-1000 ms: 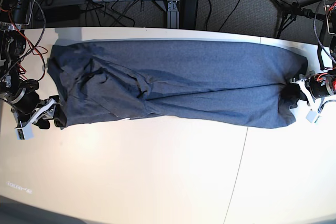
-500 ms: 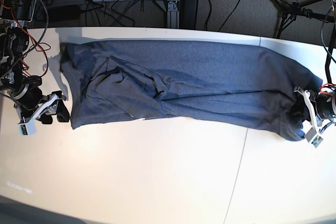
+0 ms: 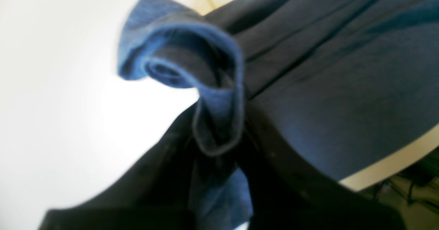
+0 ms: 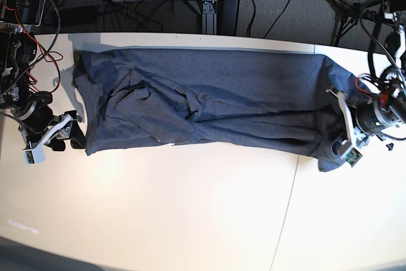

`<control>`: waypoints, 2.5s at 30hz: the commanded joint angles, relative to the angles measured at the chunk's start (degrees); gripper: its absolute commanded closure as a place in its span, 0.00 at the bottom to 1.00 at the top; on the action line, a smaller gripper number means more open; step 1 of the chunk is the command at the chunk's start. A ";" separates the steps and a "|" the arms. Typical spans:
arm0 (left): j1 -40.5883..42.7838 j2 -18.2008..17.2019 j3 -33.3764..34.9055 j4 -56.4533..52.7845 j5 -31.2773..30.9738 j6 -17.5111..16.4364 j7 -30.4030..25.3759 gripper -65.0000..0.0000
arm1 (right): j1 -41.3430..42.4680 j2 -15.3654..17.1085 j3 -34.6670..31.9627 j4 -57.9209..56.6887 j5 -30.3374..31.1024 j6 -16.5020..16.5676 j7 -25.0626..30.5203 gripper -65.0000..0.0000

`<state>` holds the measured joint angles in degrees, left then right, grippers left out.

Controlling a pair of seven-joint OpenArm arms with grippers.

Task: Fold the T-shirt properly
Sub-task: 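Lift the strip end with the left gripper and fold it toward the right gripper, then lay the folded end onto the strip's middle and open the left gripper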

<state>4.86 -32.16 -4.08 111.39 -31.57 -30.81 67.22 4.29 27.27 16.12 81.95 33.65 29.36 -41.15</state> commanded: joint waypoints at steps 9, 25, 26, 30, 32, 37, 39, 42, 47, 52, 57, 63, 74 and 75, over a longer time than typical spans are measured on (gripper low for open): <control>6.88 11.80 -0.37 13.81 4.55 4.46 -3.39 1.00 | 0.92 1.14 0.52 0.85 0.85 0.63 1.68 0.43; 5.81 21.97 29.38 13.64 39.50 12.24 -12.15 1.00 | 0.94 1.49 0.52 0.85 1.27 0.63 1.66 0.43; 5.27 21.97 31.39 13.29 41.79 13.40 -12.50 1.00 | 0.94 1.46 0.52 0.85 1.31 0.63 1.66 0.43; 3.08 21.99 38.05 9.53 50.16 17.68 -13.62 1.00 | 0.92 1.44 0.52 0.85 1.36 0.63 1.66 0.43; 2.01 21.99 41.22 6.56 53.70 20.48 -13.66 1.00 | 0.92 1.44 0.52 0.87 1.31 0.63 1.66 0.43; -0.81 22.01 48.13 -0.50 60.26 26.84 -13.09 1.00 | 0.92 1.46 0.52 0.85 1.33 0.63 1.66 0.43; -1.92 22.01 50.69 -1.84 61.02 28.74 -12.00 1.00 | 0.92 1.44 0.52 0.85 1.40 0.63 1.66 0.43; -2.16 22.01 54.66 -2.01 62.86 29.55 -11.15 1.00 | 0.94 1.44 0.52 0.85 2.19 0.63 1.68 0.43; -2.03 22.56 59.45 -2.91 64.04 30.18 -9.79 1.00 | 0.94 1.46 0.52 0.85 2.80 0.63 1.70 0.43; -2.23 27.02 59.45 -7.41 64.70 27.36 -10.73 1.00 | 1.09 1.44 0.52 0.85 2.82 0.63 1.68 0.43; -3.91 28.70 59.56 -11.30 64.17 26.71 -10.84 1.00 | 1.07 1.46 0.52 0.87 2.80 0.63 1.86 0.43; -3.89 28.68 59.56 -11.30 61.68 26.71 -10.16 1.00 | 1.09 1.46 0.52 0.87 2.82 0.63 1.97 0.43; -3.91 29.00 60.52 -11.06 53.16 26.73 -6.51 0.54 | 1.07 1.44 0.52 0.87 2.80 0.63 3.61 0.43; -3.91 29.03 60.52 -10.75 52.61 26.97 -7.21 0.53 | 1.07 1.44 0.52 0.87 2.80 0.63 3.61 0.43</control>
<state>1.43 -3.92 56.49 99.44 20.64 -3.42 60.73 4.32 27.57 16.12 81.95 35.57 29.36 -39.20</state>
